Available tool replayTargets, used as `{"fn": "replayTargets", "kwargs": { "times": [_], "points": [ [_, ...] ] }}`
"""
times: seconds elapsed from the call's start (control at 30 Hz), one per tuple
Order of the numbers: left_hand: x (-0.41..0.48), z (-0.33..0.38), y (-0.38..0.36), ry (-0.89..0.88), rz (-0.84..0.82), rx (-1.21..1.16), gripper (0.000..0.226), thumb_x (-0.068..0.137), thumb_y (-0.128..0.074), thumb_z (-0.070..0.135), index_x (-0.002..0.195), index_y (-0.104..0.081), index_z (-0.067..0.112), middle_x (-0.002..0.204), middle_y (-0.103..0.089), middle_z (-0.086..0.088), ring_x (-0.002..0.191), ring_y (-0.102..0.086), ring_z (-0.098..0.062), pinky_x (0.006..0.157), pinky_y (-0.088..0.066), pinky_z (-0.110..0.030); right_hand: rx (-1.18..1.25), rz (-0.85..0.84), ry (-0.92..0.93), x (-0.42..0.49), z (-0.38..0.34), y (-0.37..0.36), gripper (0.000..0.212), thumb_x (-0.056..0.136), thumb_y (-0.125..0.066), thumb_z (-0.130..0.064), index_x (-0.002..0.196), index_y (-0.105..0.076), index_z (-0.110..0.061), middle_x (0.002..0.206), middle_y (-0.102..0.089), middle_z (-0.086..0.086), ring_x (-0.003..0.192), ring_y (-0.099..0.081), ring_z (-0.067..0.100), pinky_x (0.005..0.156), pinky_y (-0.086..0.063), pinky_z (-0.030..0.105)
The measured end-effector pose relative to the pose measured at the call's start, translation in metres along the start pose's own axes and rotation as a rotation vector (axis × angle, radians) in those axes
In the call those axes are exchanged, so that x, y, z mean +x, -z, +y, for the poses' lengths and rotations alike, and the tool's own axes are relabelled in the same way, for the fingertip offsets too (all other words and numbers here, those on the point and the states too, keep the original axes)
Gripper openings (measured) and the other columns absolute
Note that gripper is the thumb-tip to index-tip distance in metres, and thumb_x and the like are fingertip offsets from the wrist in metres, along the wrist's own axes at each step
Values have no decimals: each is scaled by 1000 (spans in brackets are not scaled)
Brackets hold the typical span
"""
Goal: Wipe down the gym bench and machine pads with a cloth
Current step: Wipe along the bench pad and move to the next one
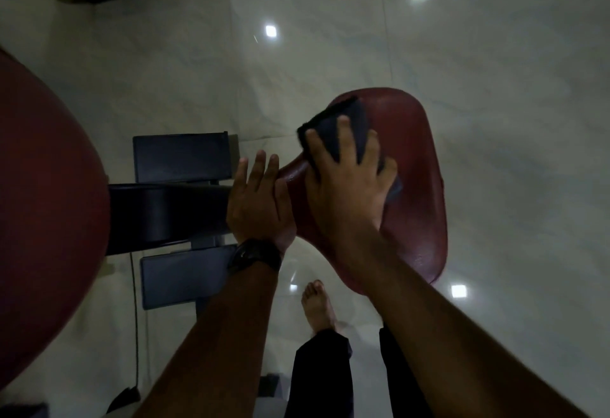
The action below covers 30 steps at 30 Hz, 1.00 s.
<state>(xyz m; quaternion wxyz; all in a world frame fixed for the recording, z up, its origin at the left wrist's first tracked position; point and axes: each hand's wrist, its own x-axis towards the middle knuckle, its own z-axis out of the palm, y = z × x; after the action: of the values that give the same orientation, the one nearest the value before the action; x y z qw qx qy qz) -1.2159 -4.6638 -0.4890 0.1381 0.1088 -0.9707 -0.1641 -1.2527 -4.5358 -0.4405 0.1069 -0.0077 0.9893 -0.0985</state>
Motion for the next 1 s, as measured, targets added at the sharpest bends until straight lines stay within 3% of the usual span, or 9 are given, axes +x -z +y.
{"fn": "replayTargets", "kwargs": {
  "times": [0.1,0.17,0.3,0.37,0.43,0.53,0.7,0.9,1.0],
  "points": [
    [0,1,3,-19,-42,60,57,109,-24,40,130,-67,9,134,-66,-12,135,-53,-38,106,-47,-55,-32,-19,259,37,7,6,49,101,-45,-47,150,-39,-42,167,-20,5,149,-18,43,108,-25,64],
    [2,3,6,-36,-113,122,52,106,-27,35,133,-65,9,136,-65,-13,136,-51,-38,111,-41,-58,-99,-50,298,67,19,12,51,101,-45,-48,151,-37,-40,167,-20,6,149,-18,43,107,-27,66],
    [8,5,17,-149,-224,162,53,102,-28,30,132,-62,3,134,-65,-16,136,-53,-35,117,-28,-62,-15,20,-129,64,39,16,60,103,-40,-50,158,-19,-41,168,-15,9,147,-23,47,106,-30,69],
    [14,7,19,-165,-290,117,58,101,-25,33,136,-59,1,138,-61,-19,138,-50,-36,119,-28,-59,-17,43,-231,35,35,19,63,103,-41,-48,159,-13,-41,167,-15,13,143,-29,49,104,-33,69],
    [14,10,20,-142,-344,107,64,100,-22,40,144,-51,4,149,-52,-18,144,-41,-34,120,-26,-54,-33,-8,-157,11,26,19,65,104,-41,-47,159,-8,-41,166,-15,17,140,-32,51,104,-33,67],
    [10,10,15,-175,-302,143,64,101,-26,46,150,-46,9,156,-43,-14,148,-35,-33,121,-25,-52,-33,-3,63,15,19,16,60,101,-45,-45,156,-25,-39,163,-24,18,139,-32,52,107,-28,65],
    [8,0,9,-257,-160,93,57,104,-32,39,146,-51,5,151,-49,-17,144,-43,-35,117,-32,-49,-109,-54,330,76,33,15,55,100,-43,-52,153,-32,-40,168,-17,8,153,-7,42,111,-26,68],
    [6,-6,4,-287,-98,91,54,106,-29,35,144,-54,5,150,-52,-16,142,-45,-34,118,-31,-44,30,35,-212,59,36,18,61,102,-42,-45,159,-21,-37,170,-10,8,152,-15,43,112,-28,63],
    [6,-6,3,-282,-78,81,58,107,-23,38,141,-56,4,147,-55,-16,140,-48,-34,117,-32,-43,-7,9,-56,20,6,11,61,101,-46,-42,158,-25,-37,170,-10,7,152,-12,44,113,-24,62]
  ]
}}
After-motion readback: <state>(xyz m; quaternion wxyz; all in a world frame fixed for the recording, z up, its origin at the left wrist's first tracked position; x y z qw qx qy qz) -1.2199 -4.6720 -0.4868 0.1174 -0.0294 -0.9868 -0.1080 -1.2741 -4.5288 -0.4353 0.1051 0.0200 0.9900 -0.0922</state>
